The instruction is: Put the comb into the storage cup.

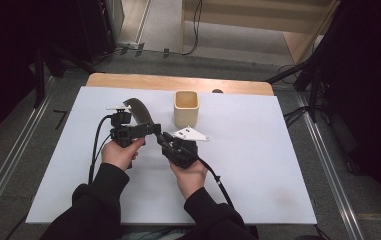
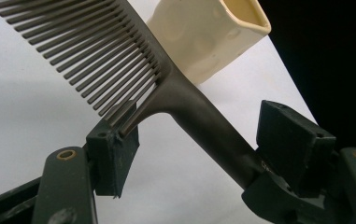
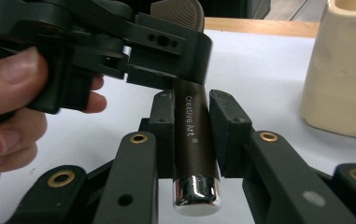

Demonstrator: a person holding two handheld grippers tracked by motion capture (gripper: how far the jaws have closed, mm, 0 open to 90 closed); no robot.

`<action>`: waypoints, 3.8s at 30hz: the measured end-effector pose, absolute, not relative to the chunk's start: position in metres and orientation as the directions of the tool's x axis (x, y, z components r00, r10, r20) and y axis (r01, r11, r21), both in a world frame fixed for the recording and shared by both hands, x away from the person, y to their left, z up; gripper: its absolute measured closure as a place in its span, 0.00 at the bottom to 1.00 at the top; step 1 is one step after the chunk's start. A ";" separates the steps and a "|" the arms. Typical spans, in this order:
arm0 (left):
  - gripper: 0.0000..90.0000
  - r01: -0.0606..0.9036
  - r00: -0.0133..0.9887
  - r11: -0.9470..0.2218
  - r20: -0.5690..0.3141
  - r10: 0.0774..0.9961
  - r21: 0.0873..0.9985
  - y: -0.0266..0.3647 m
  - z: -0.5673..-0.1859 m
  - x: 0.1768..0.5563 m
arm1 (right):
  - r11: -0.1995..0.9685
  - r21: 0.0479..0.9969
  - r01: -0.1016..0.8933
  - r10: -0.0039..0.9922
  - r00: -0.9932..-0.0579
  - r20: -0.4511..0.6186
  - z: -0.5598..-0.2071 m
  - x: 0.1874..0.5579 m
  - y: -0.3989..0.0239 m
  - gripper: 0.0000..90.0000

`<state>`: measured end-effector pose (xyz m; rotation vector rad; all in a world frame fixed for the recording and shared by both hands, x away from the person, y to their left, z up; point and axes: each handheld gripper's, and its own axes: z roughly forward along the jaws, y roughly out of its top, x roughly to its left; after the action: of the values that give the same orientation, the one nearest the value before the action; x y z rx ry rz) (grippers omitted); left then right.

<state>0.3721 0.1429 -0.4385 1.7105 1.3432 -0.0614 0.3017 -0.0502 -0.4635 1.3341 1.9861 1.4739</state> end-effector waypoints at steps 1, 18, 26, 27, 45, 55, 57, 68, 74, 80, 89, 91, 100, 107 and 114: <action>0.34 0.784 0.398 0.034 -0.544 0.739 0.619 0.143 -0.439 0.372 | 0.025 0.878 0.478 0.825 -0.506 0.252 -0.464 0.301 -0.050 0.78; 0.62 0.808 0.356 0.072 -0.582 0.731 0.585 0.144 -0.441 0.372 | 0.031 0.880 0.473 0.824 -0.511 0.245 -0.468 0.299 -0.040 0.78; 0.68 0.822 0.348 0.088 -0.618 0.705 0.563 0.146 -0.442 0.373 | 0.042 0.873 0.485 0.825 -0.510 0.244 -0.469 0.299 -0.039 0.78; 0.68 0.823 0.349 0.087 -0.620 0.703 0.561 0.147 -0.442 0.373 | 0.045 0.873 0.486 0.824 -0.512 0.242 -0.469 0.300 -0.039 0.78; 0.77 0.829 0.340 0.131 -0.676 0.654 0.544 0.151 -0.441 0.373 | 0.082 0.860 0.504 0.814 -0.531 0.234 -0.469 0.303 -0.039 0.77; 0.79 0.834 0.342 0.136 -0.694 0.634 0.535 0.152 -0.440 0.373 | 0.094 0.855 0.509 0.810 -0.538 0.231 -0.469 0.305 -0.040 0.77; 0.79 0.834 0.343 0.135 -0.695 0.632 0.534 0.152 -0.440 0.373 | 0.097 0.854 0.511 0.809 -0.541 0.231 -0.469 0.305 -0.040 0.77; 0.81 0.835 0.342 0.142 -0.704 0.623 0.531 0.154 -0.440 0.374 | 0.139 0.849 0.510 0.785 -0.579 0.220 -0.467 0.308 -0.040 0.67; 0.81 0.829 0.348 0.135 -0.689 0.636 0.543 0.156 -0.439 0.374 | 0.166 0.847 0.505 0.764 -0.609 0.214 -0.464 0.307 -0.044 0.51; 0.81 0.822 0.354 0.127 -0.673 0.650 0.555 0.157 -0.439 0.374 | 0.192 0.837 0.513 0.744 -0.632 0.216 -0.461 0.306 -0.050 0.43; 0.81 0.816 0.371 0.098 -0.647 0.666 0.569 0.158 -0.438 0.374 | 0.229 0.831 0.507 0.702 -0.678 0.220 -0.459 0.306 -0.057 0.40; 0.81 0.810 0.384 0.083 -0.632 0.673 0.581 0.158 -0.438 0.374 | 0.231 0.832 0.505 0.696 -0.683 0.221 -0.459 0.306 -0.060 0.38; 0.81 0.796 0.404 0.056 -0.598 0.692 0.603 0.158 -0.438 0.373 | 0.235 0.828 0.508 0.650 -0.716 0.254 -0.460 0.306 -0.076 0.32; 0.81 0.795 0.412 0.042 -0.588 0.696 0.605 0.158 -0.439 0.373 | 0.245 0.825 0.508 0.628 -0.732 0.264 -0.458 0.305 -0.087 0.32; 0.81 0.793 0.417 0.034 -0.583 0.697 0.608 0.158 -0.439 0.373 | 0.275 0.825 0.495 0.619 -0.747 0.242 -0.460 0.302 -0.097 0.30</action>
<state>0.3734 0.1577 -0.4393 1.6930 1.3126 -0.1233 0.3019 -0.0969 -0.4599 1.0568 2.4038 1.4802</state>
